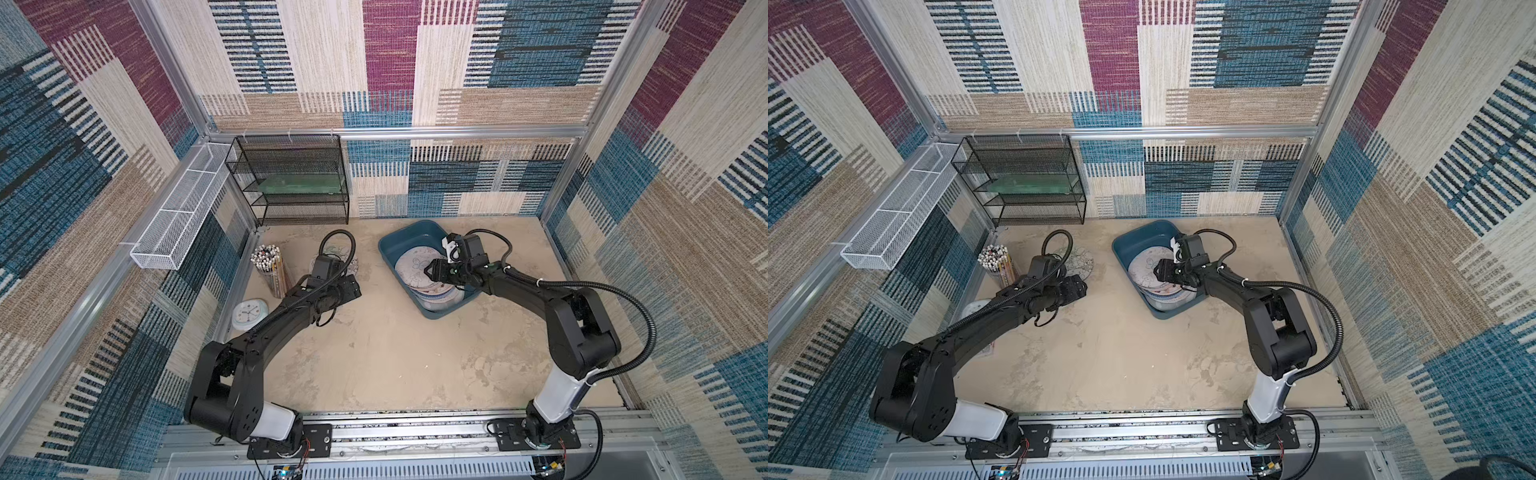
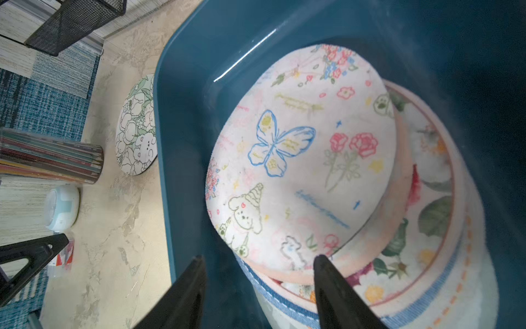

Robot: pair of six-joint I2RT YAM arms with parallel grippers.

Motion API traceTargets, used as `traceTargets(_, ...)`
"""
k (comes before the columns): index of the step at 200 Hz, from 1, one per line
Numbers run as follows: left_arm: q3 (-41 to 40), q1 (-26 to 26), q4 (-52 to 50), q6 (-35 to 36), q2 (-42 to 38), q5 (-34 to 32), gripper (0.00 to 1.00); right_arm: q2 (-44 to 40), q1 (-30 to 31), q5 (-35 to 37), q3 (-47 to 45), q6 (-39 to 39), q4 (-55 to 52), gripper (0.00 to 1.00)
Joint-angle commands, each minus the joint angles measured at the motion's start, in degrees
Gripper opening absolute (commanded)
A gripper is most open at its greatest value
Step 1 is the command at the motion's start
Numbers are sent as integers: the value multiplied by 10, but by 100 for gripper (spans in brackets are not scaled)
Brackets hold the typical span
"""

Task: Put the coasters into the storage box
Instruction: Place the coaster in the storage box, then pick up the coaster from the center of the board.

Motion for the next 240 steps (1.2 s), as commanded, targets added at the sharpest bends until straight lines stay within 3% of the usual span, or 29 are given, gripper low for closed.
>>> traceTargets(1,9,4,21,-2,9,-4,80,-25,18,67,-1,-21,-13,73)
traceTargets(25,23,7,8,-1,21,-13,80,-54,46,102,-5,-36,-4,85)
traceTargets(53,40,10,-6,4,35,-26,80,-70,70,91,-7,-48,29,100)
traceTargets(61,43,12,-9,4,38,-31,80,-68,79,91,-1,-52,31,95)
traceTargets(121,109,25,-79,14,103,-59,79,-36,117,111,33,-53,22,95)
traceTargets(191,151,72,-65,-47,174,-41,79,31,149,96,84,-56,12,95)
traceTargets(240,212,81,-103,-67,237,-71,78,39,153,89,84,-58,15,95)
